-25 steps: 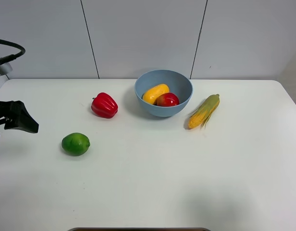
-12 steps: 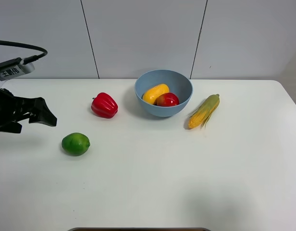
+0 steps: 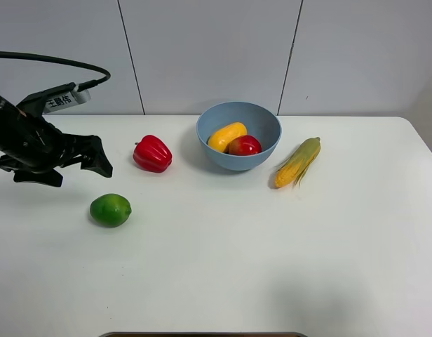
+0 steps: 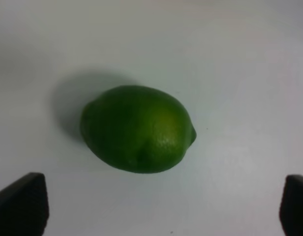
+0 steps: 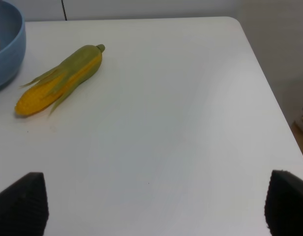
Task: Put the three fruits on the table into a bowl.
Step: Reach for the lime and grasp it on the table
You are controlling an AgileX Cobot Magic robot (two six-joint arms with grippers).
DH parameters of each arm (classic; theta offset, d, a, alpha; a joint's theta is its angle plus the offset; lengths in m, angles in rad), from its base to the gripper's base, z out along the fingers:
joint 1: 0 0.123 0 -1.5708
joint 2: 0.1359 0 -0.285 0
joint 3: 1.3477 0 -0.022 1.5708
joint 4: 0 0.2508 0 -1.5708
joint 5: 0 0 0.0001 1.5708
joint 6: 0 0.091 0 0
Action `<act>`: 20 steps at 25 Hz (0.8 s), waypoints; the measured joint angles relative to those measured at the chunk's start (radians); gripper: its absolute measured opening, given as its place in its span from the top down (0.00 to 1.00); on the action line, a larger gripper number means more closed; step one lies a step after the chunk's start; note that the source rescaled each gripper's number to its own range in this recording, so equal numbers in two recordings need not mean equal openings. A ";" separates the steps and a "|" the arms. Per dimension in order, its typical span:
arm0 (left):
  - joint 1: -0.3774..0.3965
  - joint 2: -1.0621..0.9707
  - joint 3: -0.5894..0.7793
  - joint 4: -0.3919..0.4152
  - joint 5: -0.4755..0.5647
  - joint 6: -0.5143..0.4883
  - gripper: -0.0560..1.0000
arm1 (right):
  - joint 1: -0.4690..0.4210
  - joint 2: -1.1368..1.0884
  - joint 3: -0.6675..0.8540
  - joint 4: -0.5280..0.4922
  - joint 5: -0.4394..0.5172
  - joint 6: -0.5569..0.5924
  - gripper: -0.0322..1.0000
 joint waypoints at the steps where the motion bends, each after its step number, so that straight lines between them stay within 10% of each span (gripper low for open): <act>1: -0.012 0.015 -0.013 0.015 0.000 -0.027 0.29 | 0.000 0.000 0.000 0.000 0.000 0.000 0.30; 18: -0.064 0.167 -0.055 0.093 0.024 -0.149 0.29 | 0.000 0.000 0.000 0.000 0.000 0.000 0.30; 20: -0.064 0.180 -0.055 0.099 0.024 -0.145 0.16 | 0.000 0.000 0.000 0.000 0.000 0.000 0.30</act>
